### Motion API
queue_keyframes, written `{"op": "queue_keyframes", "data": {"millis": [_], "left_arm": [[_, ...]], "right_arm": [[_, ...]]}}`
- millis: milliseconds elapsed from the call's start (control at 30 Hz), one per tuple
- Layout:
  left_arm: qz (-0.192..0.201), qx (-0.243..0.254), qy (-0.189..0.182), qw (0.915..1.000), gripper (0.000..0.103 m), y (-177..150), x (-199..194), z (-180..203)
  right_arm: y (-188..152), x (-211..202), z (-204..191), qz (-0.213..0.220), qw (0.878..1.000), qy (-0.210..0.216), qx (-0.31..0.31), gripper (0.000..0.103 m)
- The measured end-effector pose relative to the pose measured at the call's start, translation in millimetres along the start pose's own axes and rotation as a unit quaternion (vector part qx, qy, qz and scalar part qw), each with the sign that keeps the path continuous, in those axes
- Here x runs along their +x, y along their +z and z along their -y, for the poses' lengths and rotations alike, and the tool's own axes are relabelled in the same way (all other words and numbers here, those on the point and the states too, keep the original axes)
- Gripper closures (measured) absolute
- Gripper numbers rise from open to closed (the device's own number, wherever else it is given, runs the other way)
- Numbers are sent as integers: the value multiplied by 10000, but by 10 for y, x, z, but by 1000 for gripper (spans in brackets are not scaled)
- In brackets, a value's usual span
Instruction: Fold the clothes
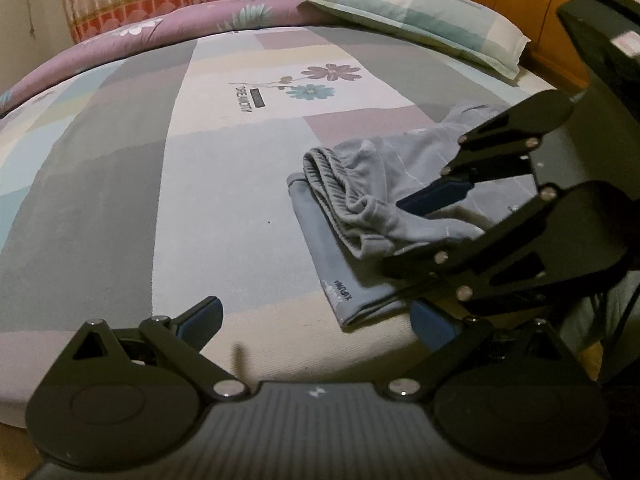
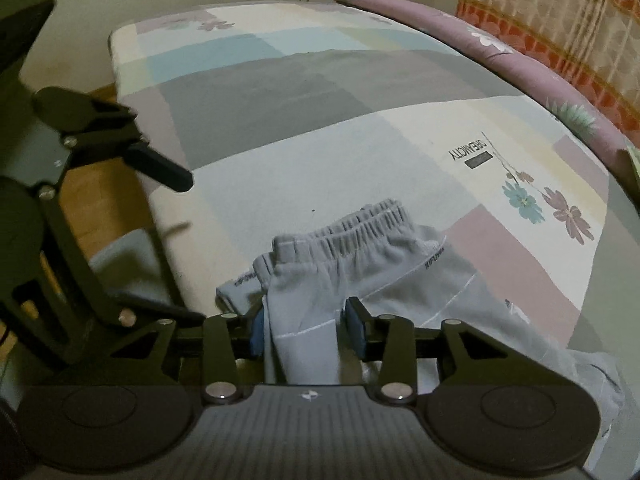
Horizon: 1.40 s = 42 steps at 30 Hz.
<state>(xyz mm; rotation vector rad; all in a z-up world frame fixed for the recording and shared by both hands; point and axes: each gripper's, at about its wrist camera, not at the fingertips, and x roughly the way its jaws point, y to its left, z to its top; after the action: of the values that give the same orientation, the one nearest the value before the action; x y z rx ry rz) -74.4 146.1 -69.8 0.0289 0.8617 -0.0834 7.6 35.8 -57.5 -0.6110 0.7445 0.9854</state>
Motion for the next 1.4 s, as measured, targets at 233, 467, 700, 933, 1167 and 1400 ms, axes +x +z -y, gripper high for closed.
{"op": "queue_keyframes", "data": {"millis": [233,467,700,933,1167,1400], "left_arm": [[-45,7,63,10000,3,-4,-11,6],[-102,75,111,9999,3,3,-17,31],[4,536,157,9984,3,189,-57,103],[537,1135,-482,9909,3,741,67,433],[-122,599,-1107,9920,3,983,878,539],[-143,841,-872,9925,3,777,749,444]], "right_arm": [[118,15,-106,171,9993,-34,-345,94],[25,55,58,-10,9981,607,139,74],[-405,-567,769,491,9878,466,1402,50],[-1269,-882,1400,370,9625,-537,2635,50],[-1706,-822,1462,287,9501,-431,3076,49],[-1774,-903,1446,206,9599,-329,2778,49]]}}
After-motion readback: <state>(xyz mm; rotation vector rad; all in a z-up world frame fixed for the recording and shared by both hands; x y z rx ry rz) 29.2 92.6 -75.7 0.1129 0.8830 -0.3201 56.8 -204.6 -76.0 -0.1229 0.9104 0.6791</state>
